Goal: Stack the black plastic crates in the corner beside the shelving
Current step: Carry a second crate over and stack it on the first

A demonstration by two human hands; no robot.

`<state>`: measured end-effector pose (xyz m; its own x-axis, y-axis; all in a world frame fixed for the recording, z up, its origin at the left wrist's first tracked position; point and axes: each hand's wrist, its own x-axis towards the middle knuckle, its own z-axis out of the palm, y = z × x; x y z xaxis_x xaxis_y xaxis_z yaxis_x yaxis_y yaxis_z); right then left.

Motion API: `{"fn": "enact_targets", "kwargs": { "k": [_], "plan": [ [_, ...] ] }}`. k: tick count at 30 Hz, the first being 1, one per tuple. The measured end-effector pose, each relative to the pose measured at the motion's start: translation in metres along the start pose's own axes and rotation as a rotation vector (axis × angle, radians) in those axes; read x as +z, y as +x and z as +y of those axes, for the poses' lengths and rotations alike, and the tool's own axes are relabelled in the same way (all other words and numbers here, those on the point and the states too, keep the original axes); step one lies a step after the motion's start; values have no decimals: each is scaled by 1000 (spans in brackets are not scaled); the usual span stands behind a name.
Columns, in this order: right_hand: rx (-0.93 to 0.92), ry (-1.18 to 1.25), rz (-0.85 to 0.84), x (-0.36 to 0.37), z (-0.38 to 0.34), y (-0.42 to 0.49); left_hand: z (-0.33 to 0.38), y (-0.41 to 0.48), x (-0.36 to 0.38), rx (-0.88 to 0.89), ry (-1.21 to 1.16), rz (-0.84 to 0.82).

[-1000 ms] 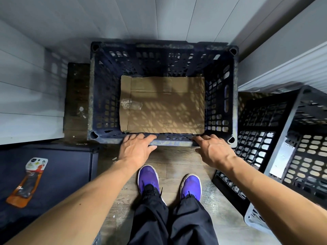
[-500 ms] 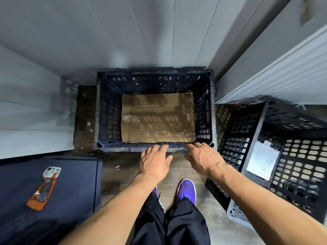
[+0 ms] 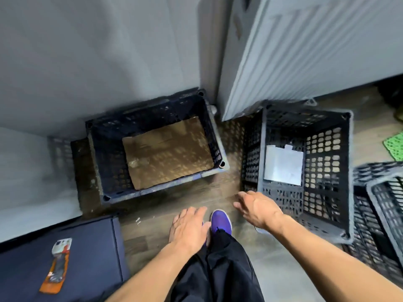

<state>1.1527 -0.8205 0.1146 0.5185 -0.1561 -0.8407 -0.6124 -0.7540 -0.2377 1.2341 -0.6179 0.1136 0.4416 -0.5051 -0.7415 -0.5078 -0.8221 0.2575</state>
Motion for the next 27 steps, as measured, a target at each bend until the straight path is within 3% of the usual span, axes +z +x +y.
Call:
{"fn": "enact_targets", "kwargs": {
  "k": [14,27],
  "plan": [
    [224,325,139,49,48,-119,65,-34,-35,280,221,-5],
    [269,410,202,40,138,-115,141,2,-7,253,255,-45]
  ]
}}
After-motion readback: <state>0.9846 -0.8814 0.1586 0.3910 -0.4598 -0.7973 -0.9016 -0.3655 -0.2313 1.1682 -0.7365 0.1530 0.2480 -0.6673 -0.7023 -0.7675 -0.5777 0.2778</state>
